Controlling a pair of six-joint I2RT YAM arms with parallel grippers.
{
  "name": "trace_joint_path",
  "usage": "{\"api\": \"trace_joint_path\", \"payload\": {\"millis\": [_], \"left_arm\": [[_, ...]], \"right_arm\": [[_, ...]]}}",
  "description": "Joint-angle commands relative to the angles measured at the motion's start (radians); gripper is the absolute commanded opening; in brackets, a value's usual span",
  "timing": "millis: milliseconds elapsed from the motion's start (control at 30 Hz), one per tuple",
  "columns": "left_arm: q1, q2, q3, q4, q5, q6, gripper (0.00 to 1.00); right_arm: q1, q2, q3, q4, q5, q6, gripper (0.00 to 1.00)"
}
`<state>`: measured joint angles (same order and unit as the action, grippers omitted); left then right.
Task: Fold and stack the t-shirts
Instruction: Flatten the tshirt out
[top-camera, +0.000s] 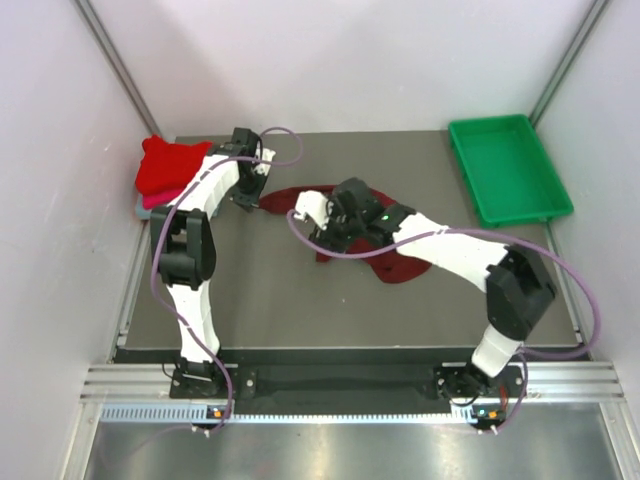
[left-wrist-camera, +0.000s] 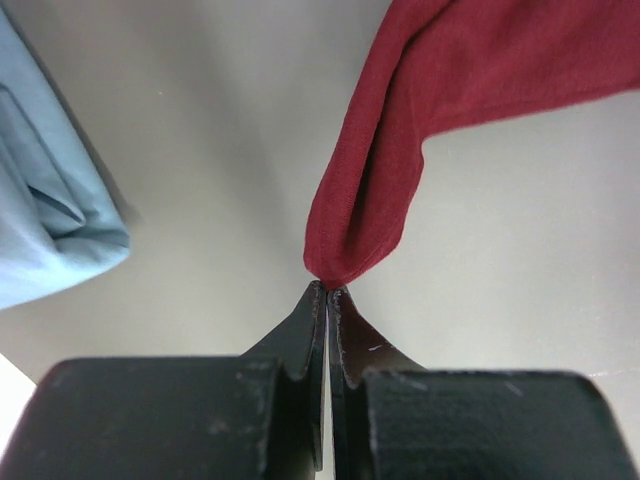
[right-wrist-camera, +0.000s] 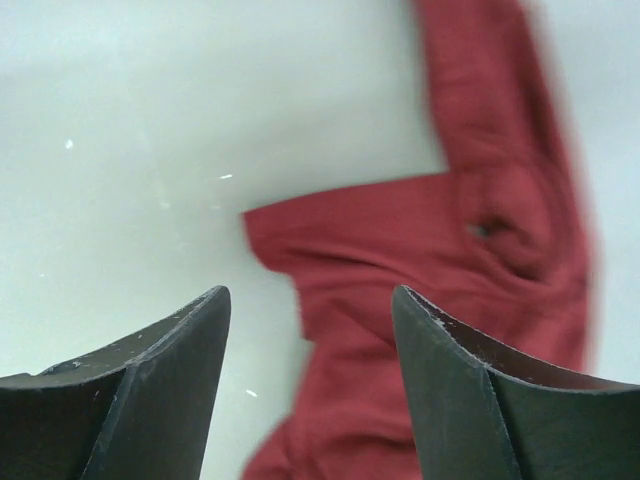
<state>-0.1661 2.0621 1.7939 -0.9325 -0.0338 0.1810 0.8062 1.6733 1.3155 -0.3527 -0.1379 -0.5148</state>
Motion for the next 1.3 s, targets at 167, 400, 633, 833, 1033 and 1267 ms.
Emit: {"api": "trace_joint_path", "payload": {"millis": [167,400,633,833,1033,1267], "left_arm": [[0.004,-0.123,-0.079,0.063,0.025,-0.021,0.0],[0.004,-0.125,-0.079,0.069,0.018,-0.02,0.0],[0.004,-0.128,-0.077,0.067,0.012,-0.025,0.0],[0.004,-0.122,-0.071,0.066,0.008,-0.023,0.0],[0.004,-0.119,-0.06,0.061,0.003,-0.021,0.0],[0.004,-0.112,-0.064,0.063,0.003,-0.026,0.0]], "right_arm": [[0.064,0.221,0.117,0.02,-0.031,0.033,0.64],[0.065,0.318,0.182,0.012,-0.02,0.027,0.63],[0.067,0.355,0.188,-0.006,-0.005,0.022,0.63],[0.07,0.391,0.205,-0.037,-0.002,0.015,0.63],[0.059,0.431,0.212,-0.035,0.012,0.028,0.63],[0.025,0.47,0.22,-0.025,0.046,0.039,0.54]]}}
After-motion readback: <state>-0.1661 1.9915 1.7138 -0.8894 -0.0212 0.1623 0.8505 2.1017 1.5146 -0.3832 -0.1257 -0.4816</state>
